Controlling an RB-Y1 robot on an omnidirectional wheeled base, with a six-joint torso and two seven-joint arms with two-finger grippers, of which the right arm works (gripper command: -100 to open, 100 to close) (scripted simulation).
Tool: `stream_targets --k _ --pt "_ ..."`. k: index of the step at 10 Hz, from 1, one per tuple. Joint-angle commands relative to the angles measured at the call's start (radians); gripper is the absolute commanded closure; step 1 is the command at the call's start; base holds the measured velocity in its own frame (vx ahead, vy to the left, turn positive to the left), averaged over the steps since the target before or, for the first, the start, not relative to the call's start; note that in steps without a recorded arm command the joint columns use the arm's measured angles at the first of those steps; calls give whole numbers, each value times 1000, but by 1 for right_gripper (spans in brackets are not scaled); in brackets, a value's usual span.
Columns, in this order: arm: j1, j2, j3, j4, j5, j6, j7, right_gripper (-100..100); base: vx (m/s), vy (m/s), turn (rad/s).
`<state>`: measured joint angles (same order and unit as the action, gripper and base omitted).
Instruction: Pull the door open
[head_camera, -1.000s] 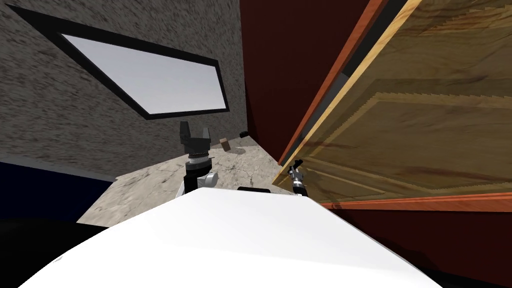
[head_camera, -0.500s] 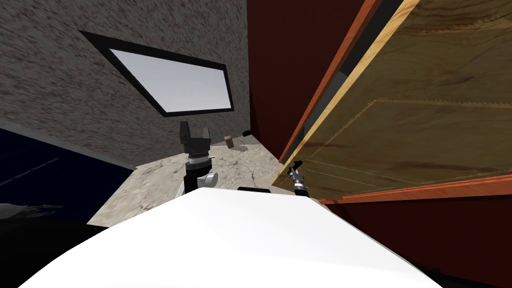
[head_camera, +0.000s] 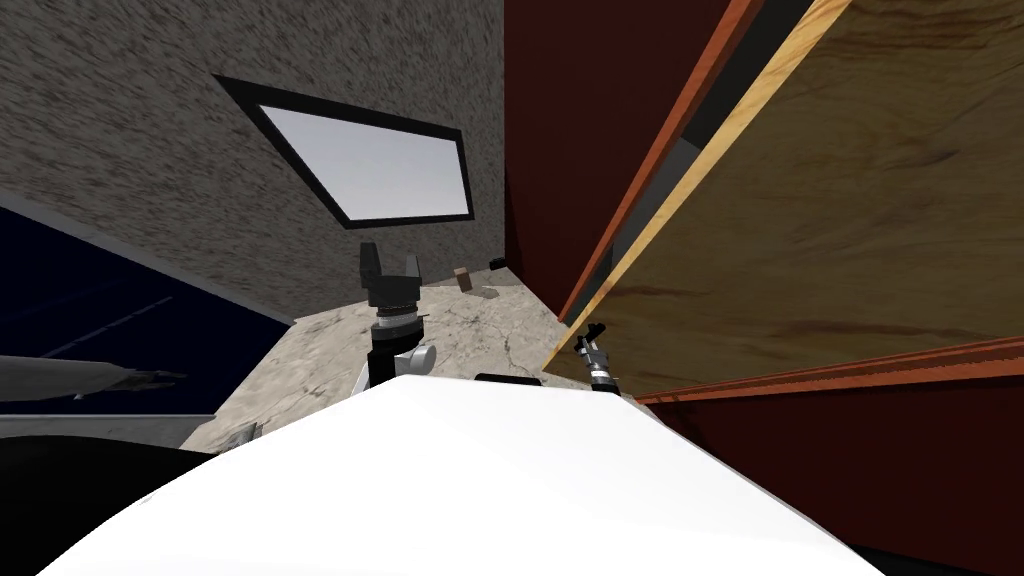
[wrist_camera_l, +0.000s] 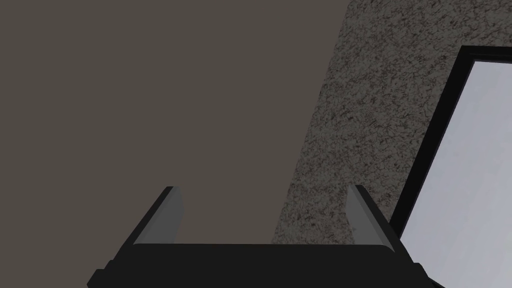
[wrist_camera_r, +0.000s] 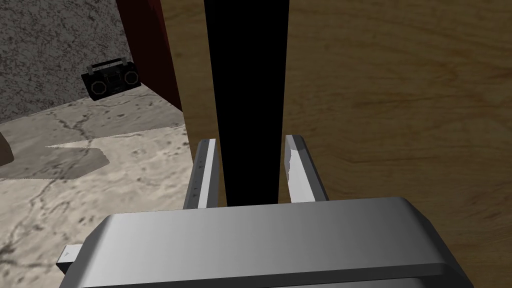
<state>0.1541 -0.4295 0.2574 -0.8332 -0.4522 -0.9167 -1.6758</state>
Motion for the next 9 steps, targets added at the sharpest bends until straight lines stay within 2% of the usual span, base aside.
stream_targets --k 1,4,5,6,9 --pt "27 -22 22 -7 11 -24 -26 100 -183 -57 95" --pt "56 -55 55 -13 28 -65 -65 100 -209 -25 79" --pt "51 -49 46 -17 24 -55 -55 100 -98 -8 5" --pt "73 -58 61 -10 34 -86 -67 100 -25 -1 3" --pt "109 -79 85 6 53 -155 -90 100 -2 -3 0"
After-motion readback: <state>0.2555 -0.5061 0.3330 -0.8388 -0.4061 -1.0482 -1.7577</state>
